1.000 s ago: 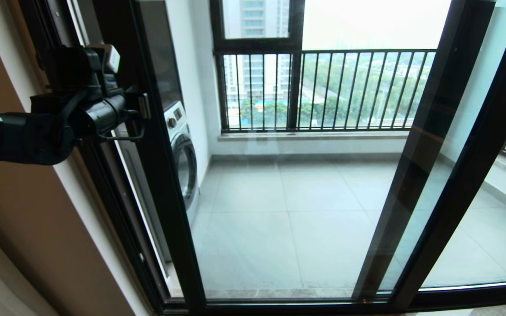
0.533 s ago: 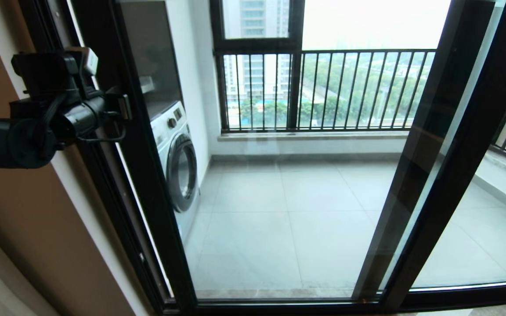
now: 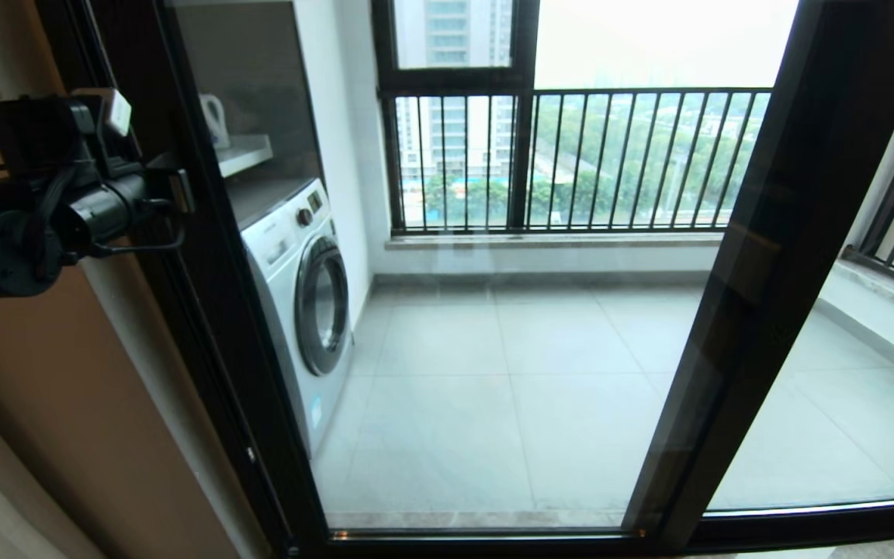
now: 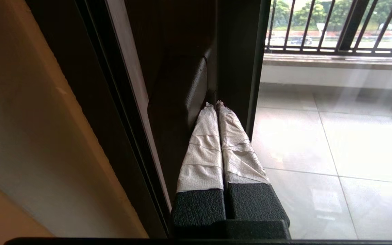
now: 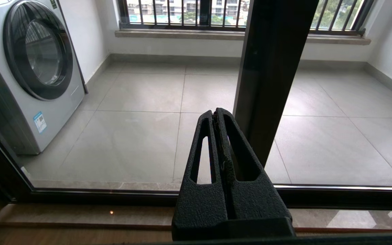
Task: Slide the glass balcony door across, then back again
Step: Close the slid door
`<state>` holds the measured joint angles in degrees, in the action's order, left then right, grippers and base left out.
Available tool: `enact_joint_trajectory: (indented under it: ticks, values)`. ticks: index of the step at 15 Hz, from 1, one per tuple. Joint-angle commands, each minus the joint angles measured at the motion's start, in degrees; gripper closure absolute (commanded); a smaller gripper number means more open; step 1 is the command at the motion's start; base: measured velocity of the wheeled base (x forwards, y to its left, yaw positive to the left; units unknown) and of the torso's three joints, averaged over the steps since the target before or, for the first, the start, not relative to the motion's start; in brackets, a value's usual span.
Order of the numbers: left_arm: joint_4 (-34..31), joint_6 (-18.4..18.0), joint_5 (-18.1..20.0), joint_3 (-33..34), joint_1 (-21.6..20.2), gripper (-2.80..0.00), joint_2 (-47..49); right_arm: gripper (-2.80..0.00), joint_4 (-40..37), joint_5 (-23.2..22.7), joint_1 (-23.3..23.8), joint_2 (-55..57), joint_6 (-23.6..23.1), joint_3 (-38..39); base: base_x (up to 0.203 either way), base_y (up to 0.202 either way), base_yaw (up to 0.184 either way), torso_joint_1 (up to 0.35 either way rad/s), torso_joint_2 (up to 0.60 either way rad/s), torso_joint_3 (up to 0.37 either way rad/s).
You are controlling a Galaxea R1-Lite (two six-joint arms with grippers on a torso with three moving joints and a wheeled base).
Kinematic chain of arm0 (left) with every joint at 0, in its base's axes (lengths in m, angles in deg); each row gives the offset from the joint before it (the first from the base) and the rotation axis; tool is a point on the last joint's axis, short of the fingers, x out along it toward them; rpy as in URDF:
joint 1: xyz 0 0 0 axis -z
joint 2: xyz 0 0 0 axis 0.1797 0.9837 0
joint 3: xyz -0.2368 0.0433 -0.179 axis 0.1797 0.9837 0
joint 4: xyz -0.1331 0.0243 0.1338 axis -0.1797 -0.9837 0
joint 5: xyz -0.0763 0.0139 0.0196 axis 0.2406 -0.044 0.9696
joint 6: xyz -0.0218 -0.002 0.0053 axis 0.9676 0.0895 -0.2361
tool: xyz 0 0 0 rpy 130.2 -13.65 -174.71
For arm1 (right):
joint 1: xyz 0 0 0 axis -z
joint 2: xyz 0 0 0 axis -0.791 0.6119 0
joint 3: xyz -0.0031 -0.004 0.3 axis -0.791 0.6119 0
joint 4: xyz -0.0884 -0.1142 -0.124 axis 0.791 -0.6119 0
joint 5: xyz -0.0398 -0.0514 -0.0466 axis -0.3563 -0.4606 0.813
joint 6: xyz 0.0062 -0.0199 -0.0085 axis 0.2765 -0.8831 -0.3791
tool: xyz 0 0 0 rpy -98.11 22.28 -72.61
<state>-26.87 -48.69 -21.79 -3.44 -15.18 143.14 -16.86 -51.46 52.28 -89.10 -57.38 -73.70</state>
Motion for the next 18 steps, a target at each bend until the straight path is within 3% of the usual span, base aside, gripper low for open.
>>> enact_joint_trajectory:
  ticks: [1, 4, 11, 18]
  values:
    - [0.2, -0.1, 0.4, -0.1, -2.1, 0.00, 0.4, 0.00, 0.0, 0.0, 0.0, 0.1, 0.0, 0.7, 0.000, 0.000, 0.000, 0.000, 0.00, 0.000]
    - [0.2, -0.2, 2.6, -0.7, -4.7, 0.00, 1.1, 0.00, 0.0, 0.0, 0.0, 0.1, 0.0, 0.7, 0.000, 0.000, 0.000, 0.000, 0.00, 0.000]
    - [0.1, -0.5, 2.8, -4.0, -8.3, 0.00, 3.5, 0.00, 0.0, 0.0, 0.0, 0.1, 0.0, 0.7, 0.000, 0.000, 0.000, 0.000, 0.00, 0.000]
    - [0.2, -0.6, 3.1, -4.3, -9.2, 0.00, 3.6, 0.00, 0.0, 0.0, 0.0, 0.1, 0.0, 0.7, 0.000, 0.000, 0.000, 0.000, 0.00, 0.000]
